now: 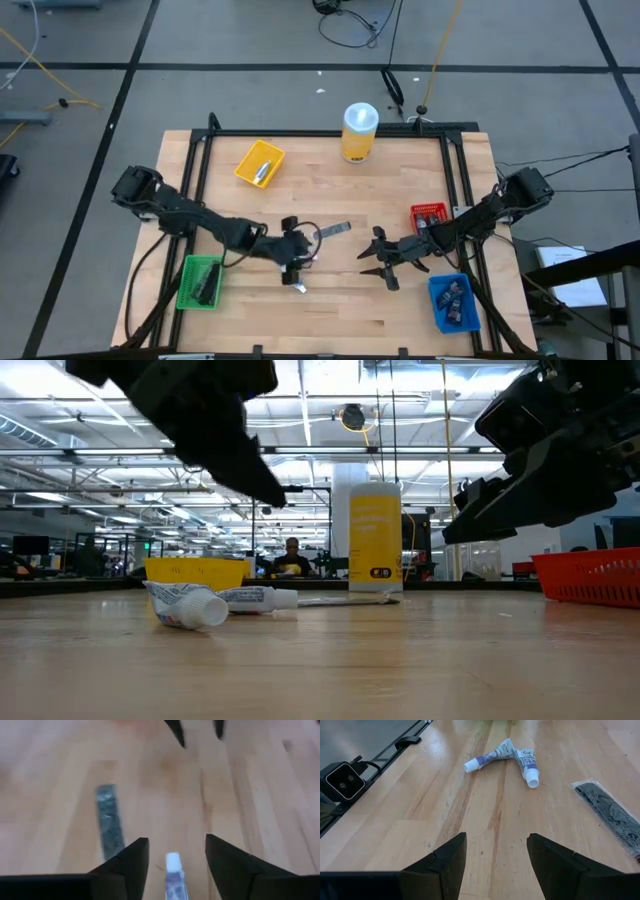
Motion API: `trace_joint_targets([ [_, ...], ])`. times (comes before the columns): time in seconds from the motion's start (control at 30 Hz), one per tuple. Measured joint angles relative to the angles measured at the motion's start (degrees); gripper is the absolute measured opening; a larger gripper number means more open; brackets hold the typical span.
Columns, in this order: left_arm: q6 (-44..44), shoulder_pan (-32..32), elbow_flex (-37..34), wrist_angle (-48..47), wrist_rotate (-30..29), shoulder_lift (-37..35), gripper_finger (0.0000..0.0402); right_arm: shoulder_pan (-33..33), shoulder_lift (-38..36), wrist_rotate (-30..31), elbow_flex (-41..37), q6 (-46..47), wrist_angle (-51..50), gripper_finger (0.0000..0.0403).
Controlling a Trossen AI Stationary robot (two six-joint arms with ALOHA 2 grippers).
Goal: Pick & Place Travel size toiletries
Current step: Put the toothpaste into the bin
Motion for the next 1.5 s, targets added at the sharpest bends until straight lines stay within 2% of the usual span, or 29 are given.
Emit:
trace_joint_targets([
  [0.1,2.5,1.1,-1.5,-0.2,4.2,0.0,0.0227,0.0,0.0,0.0,0.0,0.0,0.0,0.0201],
  [0.23,0.7,0.8,-4.1,-0.7,2.0,0.5,0.0257,0.0,0.0,0.0,0.0,0.0,0.0,0.0201],
  [0.33,-1.0,0.1,-5.2,-0.7,1.7,1.6,0.0258,0.0,0.0,0.0,0.0,0.2,0.0,0.0201],
  [0.67,-5.0,-1.0,-5.4,6.8,1.1,9.9,0.0182,0.0,0.0,0.0,0.0,0.4,0.0,0.0201],
  [0.9,-6.3,1.0,-5.4,6.2,0.6,10.1,0.0096,0.0,0.0,0.0,0.0,0.4,0.0,0.0201],
  [1.0,-6.2,2.6,-5.0,2.4,0.5,7.8,0.006,0.0,0.0,0.0,0.0,0.4,0.0,0.0201],
  [1.1,-5.6,5.0,-3.8,-6.3,-0.8,3.2,0.0032,0.0,0.0,0.1,0.0,0.4,0.0,0.0201],
  [1.2,-3.8,7.7,-2.4,-15.8,-7.0,-3.0,0.0015,0.0,0.0,0.1,0.0,0.4,0.0,0.0201],
  [1.3,-2.7,11.5,-2.0,-22.4,-16.9,-9.6,0.001,0.0,0.0,0.1,0.0,0.4,0.0,0.0201],
  [1.37,-2.7,15.6,-2.0,-25.6,-21.3,-13.4,0.0012,0.0,0.0,0.1,0.0,0.4,0.0,0.0201],
  [1.5,-4.6,27.1,-2.0,-30.6,-20.6,-17.6,0.003,0.0,0.0,0.1,0.0,0.4,0.0,0.0201],
])
